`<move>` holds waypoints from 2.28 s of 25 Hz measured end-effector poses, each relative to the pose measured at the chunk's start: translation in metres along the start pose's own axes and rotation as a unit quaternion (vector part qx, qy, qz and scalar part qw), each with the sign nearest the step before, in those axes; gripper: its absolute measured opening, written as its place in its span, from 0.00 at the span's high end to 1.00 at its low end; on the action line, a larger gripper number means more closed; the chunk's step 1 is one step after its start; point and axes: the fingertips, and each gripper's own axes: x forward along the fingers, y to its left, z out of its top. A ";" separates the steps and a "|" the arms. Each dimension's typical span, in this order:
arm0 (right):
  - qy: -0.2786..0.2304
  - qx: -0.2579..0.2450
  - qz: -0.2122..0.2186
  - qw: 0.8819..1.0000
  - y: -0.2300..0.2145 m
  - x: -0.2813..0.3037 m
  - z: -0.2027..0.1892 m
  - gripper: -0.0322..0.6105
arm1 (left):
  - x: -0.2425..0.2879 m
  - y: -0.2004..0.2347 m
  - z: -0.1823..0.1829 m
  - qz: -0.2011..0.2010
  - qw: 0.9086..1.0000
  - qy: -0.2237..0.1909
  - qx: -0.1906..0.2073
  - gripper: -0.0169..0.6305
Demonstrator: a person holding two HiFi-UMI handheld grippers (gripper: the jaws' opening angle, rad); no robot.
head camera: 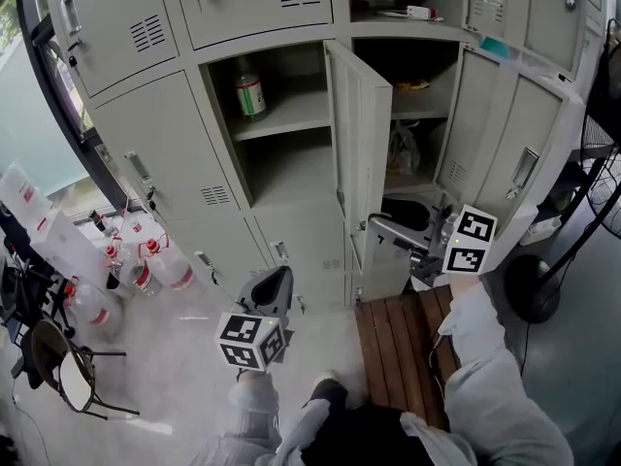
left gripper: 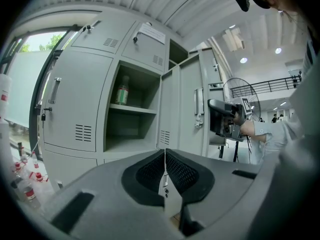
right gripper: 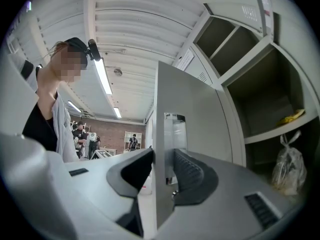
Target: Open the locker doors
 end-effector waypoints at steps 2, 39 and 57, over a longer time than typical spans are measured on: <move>-0.005 0.000 -0.002 1.000 0.000 0.000 0.000 0.76 | -0.001 0.000 -0.002 0.001 1.000 0.003 0.002 0.96; -0.045 -0.035 -0.464 0.884 0.137 -0.107 -0.002 0.62 | -0.108 -0.067 0.022 -0.094 0.994 -0.049 0.014 0.96; -0.011 -0.018 -0.532 0.847 0.312 -0.072 -0.055 0.95 | -0.254 -0.054 -0.008 -0.117 0.993 -0.035 0.011 0.96</move>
